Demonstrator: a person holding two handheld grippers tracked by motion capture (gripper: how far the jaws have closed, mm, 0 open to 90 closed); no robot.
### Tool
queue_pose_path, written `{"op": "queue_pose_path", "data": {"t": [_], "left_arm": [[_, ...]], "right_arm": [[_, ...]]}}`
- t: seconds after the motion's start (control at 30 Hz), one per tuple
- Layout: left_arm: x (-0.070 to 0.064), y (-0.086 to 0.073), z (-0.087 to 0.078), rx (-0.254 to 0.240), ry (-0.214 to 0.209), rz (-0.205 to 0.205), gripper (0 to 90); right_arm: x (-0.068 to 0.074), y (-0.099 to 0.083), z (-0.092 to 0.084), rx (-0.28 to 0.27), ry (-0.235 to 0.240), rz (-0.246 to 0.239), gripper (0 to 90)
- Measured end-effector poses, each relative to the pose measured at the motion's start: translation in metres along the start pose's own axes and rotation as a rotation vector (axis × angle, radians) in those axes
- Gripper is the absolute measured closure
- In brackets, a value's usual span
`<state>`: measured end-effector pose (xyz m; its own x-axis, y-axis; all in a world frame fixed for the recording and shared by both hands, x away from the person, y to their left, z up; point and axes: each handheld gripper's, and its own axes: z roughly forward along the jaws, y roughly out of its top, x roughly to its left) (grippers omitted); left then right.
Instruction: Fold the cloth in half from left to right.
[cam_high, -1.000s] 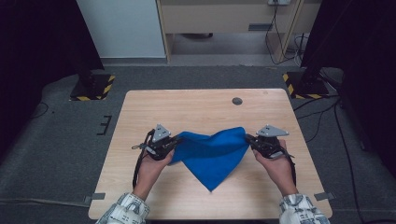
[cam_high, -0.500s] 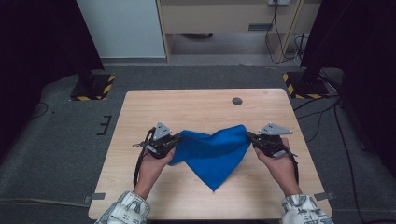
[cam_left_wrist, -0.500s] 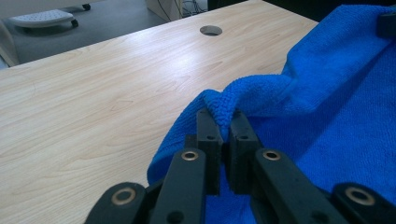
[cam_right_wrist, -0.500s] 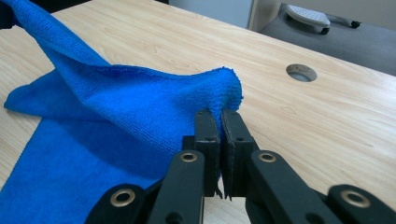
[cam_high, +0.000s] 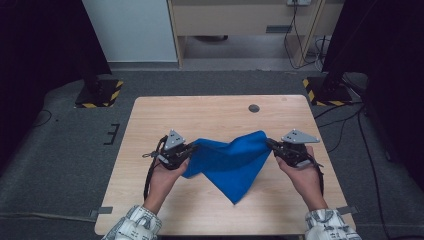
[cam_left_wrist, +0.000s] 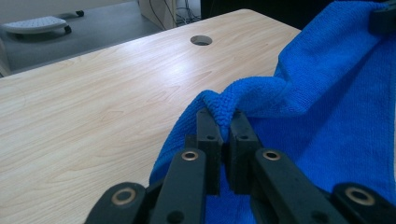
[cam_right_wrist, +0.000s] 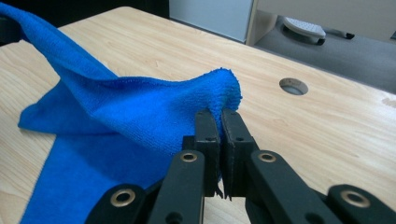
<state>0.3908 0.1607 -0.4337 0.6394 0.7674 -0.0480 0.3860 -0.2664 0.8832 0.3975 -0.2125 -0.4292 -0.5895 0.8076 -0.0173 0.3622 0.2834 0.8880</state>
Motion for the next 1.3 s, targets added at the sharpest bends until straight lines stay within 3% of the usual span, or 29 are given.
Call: {"op": "queue_pose_path", "data": {"t": [0.33, 0.43, 0.87, 1.03, 1.13, 1.3], "left_arm": [[-0.016, 0.013, -0.016, -0.051, -0.015, -0.002, 85.5], [-0.017, 0.02, -0.015, -0.052, -0.016, -0.002, 85.4], [0.008, 0.04, 0.023, -0.023, 0.001, -0.05, 85.3], [0.02, 0.039, 0.039, 0.015, 0.012, -0.062, 85.2], [0.028, 0.036, 0.047, 0.034, 0.009, -0.081, 85.2], [0.034, 0.031, 0.062, 0.062, 0.016, -0.099, 85.1]], "right_arm": [[-0.01, 0.02, -0.022, -0.015, -0.01, -0.02, 86.7], [-0.014, 0.027, -0.024, 0.003, -0.007, -0.031, 86.6], [-0.037, 0.027, 0.016, 0.042, -0.057, -0.007, 86.3], [-0.042, 0.023, 0.03, 0.059, -0.066, 0.002, 86.0], [-0.044, 0.018, 0.04, 0.068, -0.048, 0.046, 86.0], [-0.043, 0.012, 0.056, 0.102, -0.045, 0.038, 85.8]]}}
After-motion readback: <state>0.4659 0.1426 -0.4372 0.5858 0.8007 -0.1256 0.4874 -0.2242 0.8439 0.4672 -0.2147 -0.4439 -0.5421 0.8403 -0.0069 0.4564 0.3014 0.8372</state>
